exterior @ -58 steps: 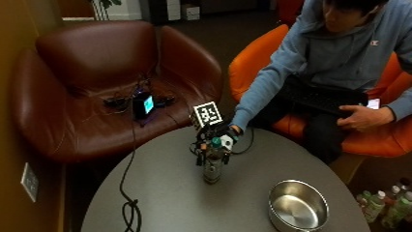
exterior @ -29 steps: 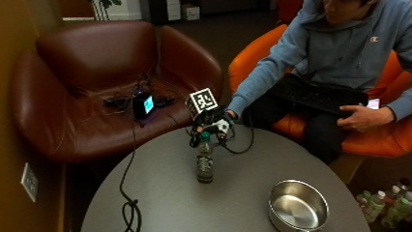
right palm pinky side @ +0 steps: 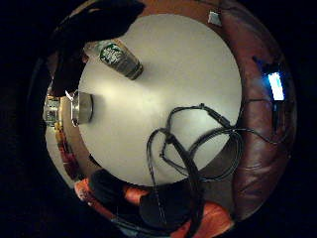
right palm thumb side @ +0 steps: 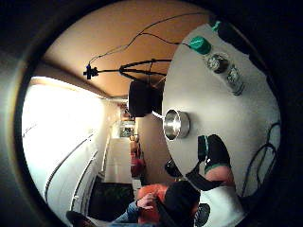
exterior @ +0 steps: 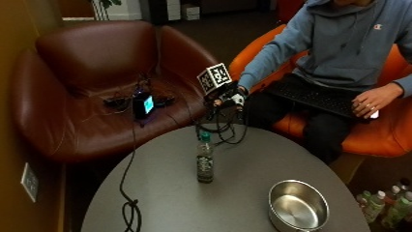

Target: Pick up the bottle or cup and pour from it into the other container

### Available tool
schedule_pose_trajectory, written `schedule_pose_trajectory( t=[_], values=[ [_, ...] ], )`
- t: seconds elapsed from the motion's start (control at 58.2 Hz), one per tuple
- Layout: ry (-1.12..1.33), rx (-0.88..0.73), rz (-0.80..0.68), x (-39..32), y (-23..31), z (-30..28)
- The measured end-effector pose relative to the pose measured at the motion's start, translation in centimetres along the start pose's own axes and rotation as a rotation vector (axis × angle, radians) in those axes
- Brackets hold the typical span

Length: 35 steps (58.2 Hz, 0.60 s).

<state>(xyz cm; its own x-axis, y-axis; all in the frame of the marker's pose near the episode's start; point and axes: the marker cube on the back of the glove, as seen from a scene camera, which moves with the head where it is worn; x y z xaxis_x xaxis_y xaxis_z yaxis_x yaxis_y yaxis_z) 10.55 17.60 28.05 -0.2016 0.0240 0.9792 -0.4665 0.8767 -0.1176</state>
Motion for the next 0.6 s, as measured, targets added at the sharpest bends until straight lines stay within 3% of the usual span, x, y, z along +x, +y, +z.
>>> schedule_pose_trajectory(
  t=[0.601],
  values=[
    [0.058, 0.005, -0.059, -3.1, 1.5, -1.3]
  ],
)
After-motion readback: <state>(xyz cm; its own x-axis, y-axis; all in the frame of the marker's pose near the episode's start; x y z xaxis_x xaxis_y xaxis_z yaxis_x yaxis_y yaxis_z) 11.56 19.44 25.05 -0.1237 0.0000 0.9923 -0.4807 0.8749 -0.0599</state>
